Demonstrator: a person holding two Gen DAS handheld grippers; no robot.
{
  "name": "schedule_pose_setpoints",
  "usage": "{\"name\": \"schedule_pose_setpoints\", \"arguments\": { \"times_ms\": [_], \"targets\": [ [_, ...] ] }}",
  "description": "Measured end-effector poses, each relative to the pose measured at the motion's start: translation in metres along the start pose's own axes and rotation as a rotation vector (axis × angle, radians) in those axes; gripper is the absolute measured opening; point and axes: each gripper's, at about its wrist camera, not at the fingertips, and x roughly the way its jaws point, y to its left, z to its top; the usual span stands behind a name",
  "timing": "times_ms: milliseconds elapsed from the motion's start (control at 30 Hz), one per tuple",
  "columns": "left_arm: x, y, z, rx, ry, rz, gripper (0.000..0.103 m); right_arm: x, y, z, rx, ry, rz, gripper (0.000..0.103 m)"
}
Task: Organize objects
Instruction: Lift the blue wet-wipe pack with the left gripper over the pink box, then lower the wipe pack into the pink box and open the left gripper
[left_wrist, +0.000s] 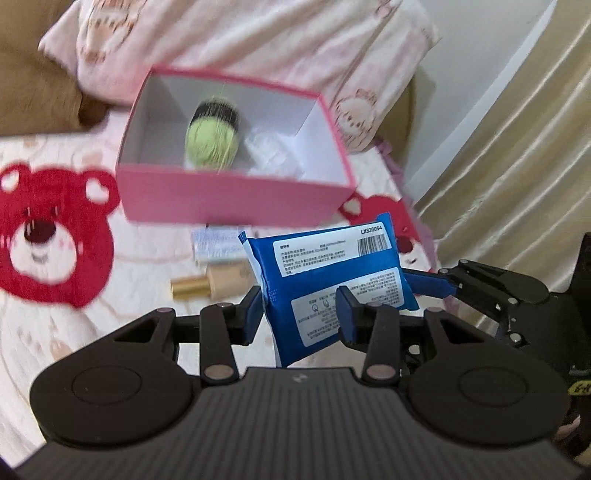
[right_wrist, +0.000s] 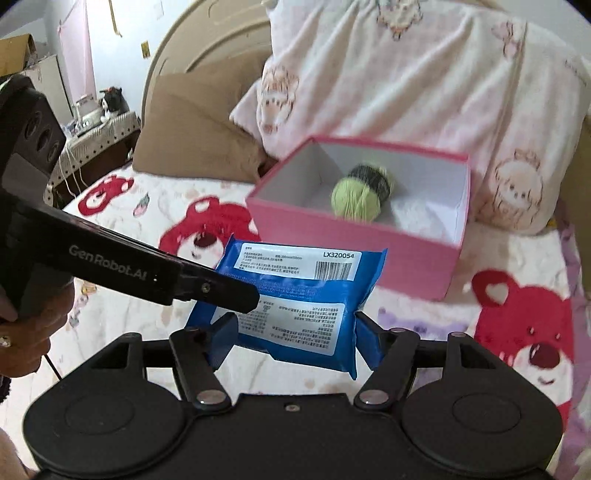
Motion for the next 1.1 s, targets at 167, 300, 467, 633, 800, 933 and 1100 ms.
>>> {"name": "schedule_pose_setpoints", "arguments": {
  "times_ms": [167,300,467,633,800,933,1100],
  "targets": [
    [-0.021,-0.009,0.034,0.070,-0.048,0.007,0.040,-0.012,-0.002,0.029,-0.004,-0.043,0.004,0.073],
    [-0.023,-0.011,0.068,0.090,-0.055,0.023,0.040,-0.011,-0.006,0.058,-0.038,-0.074,-0.026,0.073],
    [-0.008,-0.005,0.109,0.091,-0.113,0.039,0.040,0.008,-0.018,0.090,-0.102,-0.095,-0.074,0.073],
    [0.031,0.006,0.136,0.013,-0.121,-0.003,0.040,0.040,-0.047,0.102,-0.106,-0.098,-0.136,0.072],
    [0.083,0.008,0.145,0.000,-0.111,0.034,0.040,0.069,-0.075,0.107,-0.071,-0.070,-0.169,0.063],
    [0.120,0.024,0.143,-0.089,-0.106,0.018,0.040,0.097,-0.091,0.102,-0.036,-0.023,-0.222,0.052],
    [0.150,0.047,0.143,-0.180,-0.081,0.040,0.040,0.127,-0.099,0.094,0.007,0.036,-0.215,0.045]
  ]
}}
